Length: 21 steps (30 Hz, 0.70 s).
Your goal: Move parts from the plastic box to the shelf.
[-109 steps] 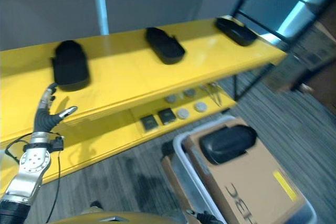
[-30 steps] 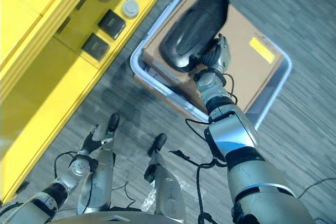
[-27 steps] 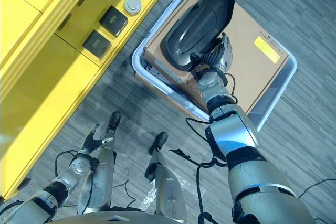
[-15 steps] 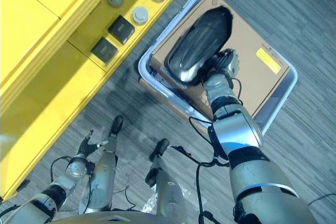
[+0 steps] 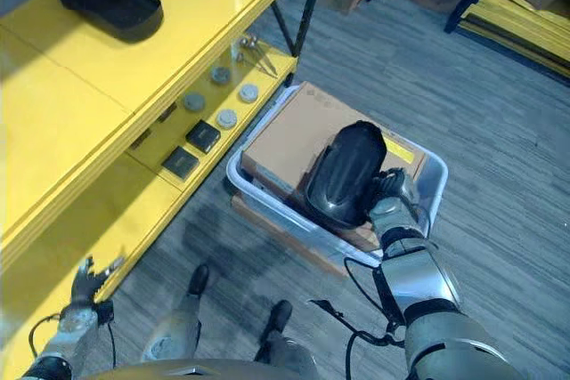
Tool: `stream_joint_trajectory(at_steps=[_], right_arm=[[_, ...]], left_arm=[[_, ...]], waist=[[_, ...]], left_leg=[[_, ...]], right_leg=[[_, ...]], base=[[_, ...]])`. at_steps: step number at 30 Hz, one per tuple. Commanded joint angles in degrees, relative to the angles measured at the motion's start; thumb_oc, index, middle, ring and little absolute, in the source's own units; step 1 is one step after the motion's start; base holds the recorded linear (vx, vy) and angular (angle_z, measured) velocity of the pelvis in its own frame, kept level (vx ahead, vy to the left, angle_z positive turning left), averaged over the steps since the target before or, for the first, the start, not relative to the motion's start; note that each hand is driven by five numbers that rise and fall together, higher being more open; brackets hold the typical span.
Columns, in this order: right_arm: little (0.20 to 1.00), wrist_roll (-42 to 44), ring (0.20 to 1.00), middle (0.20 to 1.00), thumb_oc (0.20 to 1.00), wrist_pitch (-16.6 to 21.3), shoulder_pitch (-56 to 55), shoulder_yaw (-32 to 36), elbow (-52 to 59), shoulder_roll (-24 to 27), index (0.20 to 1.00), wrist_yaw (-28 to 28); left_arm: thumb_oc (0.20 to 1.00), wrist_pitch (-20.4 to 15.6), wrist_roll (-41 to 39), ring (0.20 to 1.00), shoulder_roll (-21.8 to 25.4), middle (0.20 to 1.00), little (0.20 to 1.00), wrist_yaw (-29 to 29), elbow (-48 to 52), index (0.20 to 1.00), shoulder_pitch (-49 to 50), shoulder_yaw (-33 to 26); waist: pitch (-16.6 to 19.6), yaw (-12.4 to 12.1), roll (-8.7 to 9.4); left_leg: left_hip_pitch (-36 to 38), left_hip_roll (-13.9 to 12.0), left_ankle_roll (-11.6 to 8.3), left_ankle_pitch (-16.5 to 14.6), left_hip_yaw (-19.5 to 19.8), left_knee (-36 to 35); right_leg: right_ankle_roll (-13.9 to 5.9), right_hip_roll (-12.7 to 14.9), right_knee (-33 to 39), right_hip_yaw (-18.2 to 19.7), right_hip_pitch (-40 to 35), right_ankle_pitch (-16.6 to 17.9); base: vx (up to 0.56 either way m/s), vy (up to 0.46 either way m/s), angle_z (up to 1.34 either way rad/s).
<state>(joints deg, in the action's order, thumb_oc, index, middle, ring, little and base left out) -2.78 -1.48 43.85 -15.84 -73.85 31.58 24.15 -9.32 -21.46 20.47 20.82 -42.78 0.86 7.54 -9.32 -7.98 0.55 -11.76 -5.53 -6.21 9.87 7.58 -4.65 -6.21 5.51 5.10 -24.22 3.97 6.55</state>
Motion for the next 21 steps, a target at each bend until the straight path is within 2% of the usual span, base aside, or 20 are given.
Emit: stream_joint_trajectory(at_steps=[1,4,5,11,12,16,21], right_arm=[[0.200,-5.4,0.200,0.200,0.200,1.0,3.9,-4.1,6.2,3.8,0.200,0.4],[0.200,-10.1,0.200,0.200,0.200,0.8,4.9,-6.7,12.3,6.6,0.200,-0.8],[0.200,-13.6,0.200,0.200,0.200,1.1,5.5,-9.0,15.6,8.5,0.200,-1.5],[0.200,-20.5,0.200,0.200,0.200,1.3,6.4,-13.1,23.6,12.8,0.200,-3.2],[0.200,-25.2,0.200,0.200,0.200,1.7,6.3,-15.4,31.9,15.6,0.200,-3.3],[0.200,-27.0,0.200,0.200,0.200,2.0,3.8,-14.1,39.7,17.3,0.200,-2.6],[0.200,-28.2,0.200,0.200,0.200,2.0,-0.9,-8.9,51.4,18.3,0.200,-0.2]], left_arm=[[1.000,-2.0,-5.8,1.000,2.2,1.000,1.000,-2.6,5.0,1.000,-2.3,1.4],[1.000,-1.1,-7.8,1.000,4.1,1.000,1.000,-6.7,12.7,1.000,-1.3,3.0],[1.000,-0.5,-9.4,1.000,5.4,1.000,1.000,-9.7,17.6,1.000,-0.7,4.5],[1.000,1.1,-14.6,1.000,8.0,1.000,1.000,-14.8,26.1,1.000,-1.0,8.0],[1.000,2.7,-17.8,1.000,10.9,1.000,1.000,-17.7,29.9,1.000,-3.0,10.7],[1.000,3.2,-19.6,1.000,12.1,1.000,1.000,-17.5,32.8,1.000,-4.8,11.9],[1.000,3.2,-22.9,1.000,9.8,1.000,1.000,-15.7,34.3,1.000,-10.1,13.6]], waist=[[-0.2,-0.4,2.28],[1.4,0.6,1.07],[2.4,1.1,0.41],[4.5,2.5,-0.59],[5.8,3.7,-0.96],[7.1,4.3,-0.99],[8.2,5.2,-0.90]], left_leg=[[2.4,-1.5,0.15,-6.6,-1.8,-0.4],[4.6,-1.5,0.34,-7.1,-2.8,-0.4],[6.5,-1.5,0.49,-7.9,-3.8,-0.4],[9.4,-1.2,0.81,-8.6,-4.6,-0.4],[12.3,-1.1,0.83,-9.6,-5.6,-0.4],[14.1,-1.0,1.17,-10.4,-6.2,-0.4],[16.0,-1.1,1.42,-11.1,-6.7,-0.4]], right_leg=[[-3.81,3.1,-0.1,0.0,-1.5,-5.8],[-3.67,3.3,-0.1,0.9,-3.3,-6.3],[-3.65,3.4,-0.1,1.5,-4.8,-6.7],[-3.62,3.9,-0.1,2.3,-7.1,-7.0],[-3.57,3.7,-0.1,3.4,-9.2,-7.5],[-3.57,3.8,-0.1,4.0,-10.5,-7.8],[-3.32,3.7,-0.1,4.7,-12.0,-8.5]], base=[[0.02,0.000,-0.15],[0.03,0.023,-0.16],[0.04,0.018,-0.14],[0.04,0.016,-0.11],[0.06,0.010,-0.18],[0.06,-0.009,-0.21],[0.03,-0.032,-0.14]])
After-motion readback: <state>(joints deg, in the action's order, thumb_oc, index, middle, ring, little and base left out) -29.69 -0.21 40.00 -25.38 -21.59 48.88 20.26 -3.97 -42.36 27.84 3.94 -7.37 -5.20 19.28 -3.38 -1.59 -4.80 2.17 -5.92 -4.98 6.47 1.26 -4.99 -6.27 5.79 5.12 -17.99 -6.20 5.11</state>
